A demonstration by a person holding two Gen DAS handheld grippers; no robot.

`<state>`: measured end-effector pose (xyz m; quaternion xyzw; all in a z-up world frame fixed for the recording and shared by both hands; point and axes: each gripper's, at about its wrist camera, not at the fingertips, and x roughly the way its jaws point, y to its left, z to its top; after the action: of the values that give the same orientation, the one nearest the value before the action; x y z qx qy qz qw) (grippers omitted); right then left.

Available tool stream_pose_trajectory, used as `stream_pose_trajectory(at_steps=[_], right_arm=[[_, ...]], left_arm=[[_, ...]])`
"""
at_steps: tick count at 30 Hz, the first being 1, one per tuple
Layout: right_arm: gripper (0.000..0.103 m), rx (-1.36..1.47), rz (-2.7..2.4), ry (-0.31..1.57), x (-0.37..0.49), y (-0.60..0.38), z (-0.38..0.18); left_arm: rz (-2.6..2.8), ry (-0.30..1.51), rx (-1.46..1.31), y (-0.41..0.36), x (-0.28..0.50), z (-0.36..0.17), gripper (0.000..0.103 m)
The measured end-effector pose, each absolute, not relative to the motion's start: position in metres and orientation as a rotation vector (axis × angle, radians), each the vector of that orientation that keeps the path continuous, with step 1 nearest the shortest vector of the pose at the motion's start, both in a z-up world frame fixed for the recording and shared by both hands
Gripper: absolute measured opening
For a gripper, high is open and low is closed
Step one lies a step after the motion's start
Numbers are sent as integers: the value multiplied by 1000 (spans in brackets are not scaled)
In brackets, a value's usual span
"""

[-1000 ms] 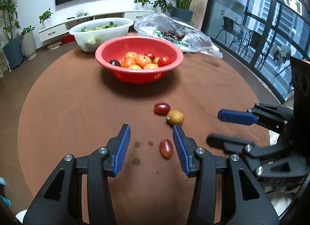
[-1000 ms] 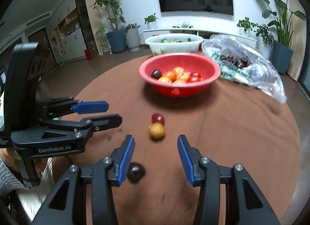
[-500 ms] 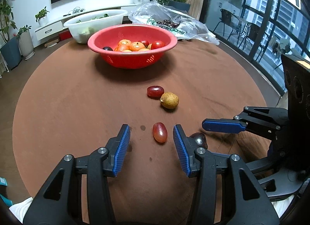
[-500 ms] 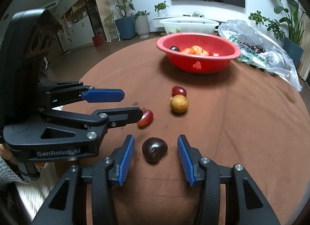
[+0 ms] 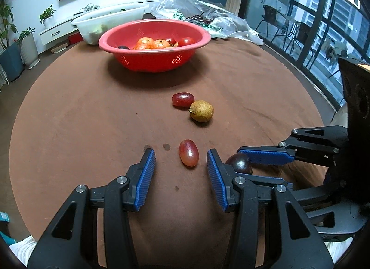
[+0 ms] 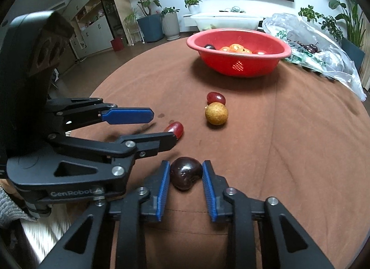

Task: Organize fruits
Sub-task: 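Grasp a dark plum with the right gripper while the left reaches toward a red grape, then grasp the red grape with the left gripper while the right holds the plum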

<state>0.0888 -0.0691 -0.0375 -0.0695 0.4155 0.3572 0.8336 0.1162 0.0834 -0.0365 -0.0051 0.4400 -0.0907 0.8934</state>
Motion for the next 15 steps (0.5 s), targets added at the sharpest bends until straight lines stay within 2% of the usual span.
stream_pose_trajectory(at_steps=[14,15], right_arm=[[30,-137,697,850,85,-90,-29],[30,-136,695,850,85,-91,-29]], left_arm=[[-212,919,-2,75,128,-45,44],[-208,915,-2,75,128,-45,39]])
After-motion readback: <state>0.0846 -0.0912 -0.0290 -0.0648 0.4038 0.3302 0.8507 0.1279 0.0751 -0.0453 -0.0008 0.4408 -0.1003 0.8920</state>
